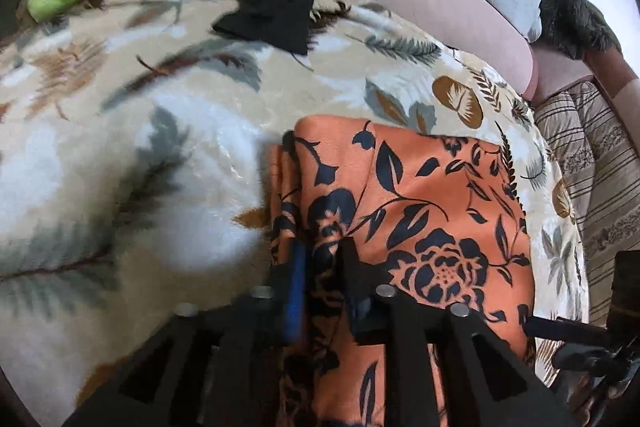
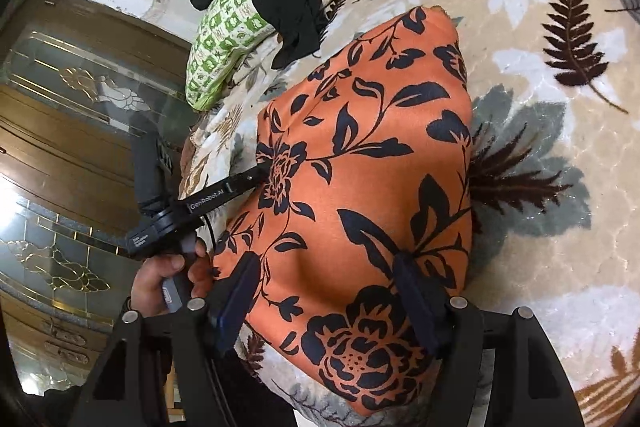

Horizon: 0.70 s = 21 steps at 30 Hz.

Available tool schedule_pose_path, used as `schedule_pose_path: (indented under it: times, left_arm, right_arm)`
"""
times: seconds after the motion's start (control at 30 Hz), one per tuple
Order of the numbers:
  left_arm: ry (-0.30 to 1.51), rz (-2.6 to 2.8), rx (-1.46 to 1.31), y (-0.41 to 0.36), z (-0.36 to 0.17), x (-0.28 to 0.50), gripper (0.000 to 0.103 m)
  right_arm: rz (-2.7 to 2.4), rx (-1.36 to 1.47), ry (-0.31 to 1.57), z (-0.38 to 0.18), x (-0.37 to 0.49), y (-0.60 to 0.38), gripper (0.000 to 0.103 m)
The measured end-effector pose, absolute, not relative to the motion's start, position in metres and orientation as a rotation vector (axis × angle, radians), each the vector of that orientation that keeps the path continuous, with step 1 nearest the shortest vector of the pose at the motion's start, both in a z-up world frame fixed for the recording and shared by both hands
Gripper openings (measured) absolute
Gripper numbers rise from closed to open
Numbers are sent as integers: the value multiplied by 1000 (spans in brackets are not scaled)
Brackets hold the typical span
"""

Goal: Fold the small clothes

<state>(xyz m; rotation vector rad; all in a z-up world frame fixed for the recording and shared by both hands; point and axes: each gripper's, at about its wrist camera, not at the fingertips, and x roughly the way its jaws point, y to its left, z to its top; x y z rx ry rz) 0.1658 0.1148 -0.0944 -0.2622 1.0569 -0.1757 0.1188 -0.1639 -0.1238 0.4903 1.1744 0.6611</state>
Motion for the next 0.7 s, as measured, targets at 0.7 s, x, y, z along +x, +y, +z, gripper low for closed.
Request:
schedule_pose_path:
  times: [0.7]
  left_arm:
    - [1017, -99, -157, 96, -99, 65, 63]
  right_arm:
    - [688, 678, 1165, -113, 111, -178, 83]
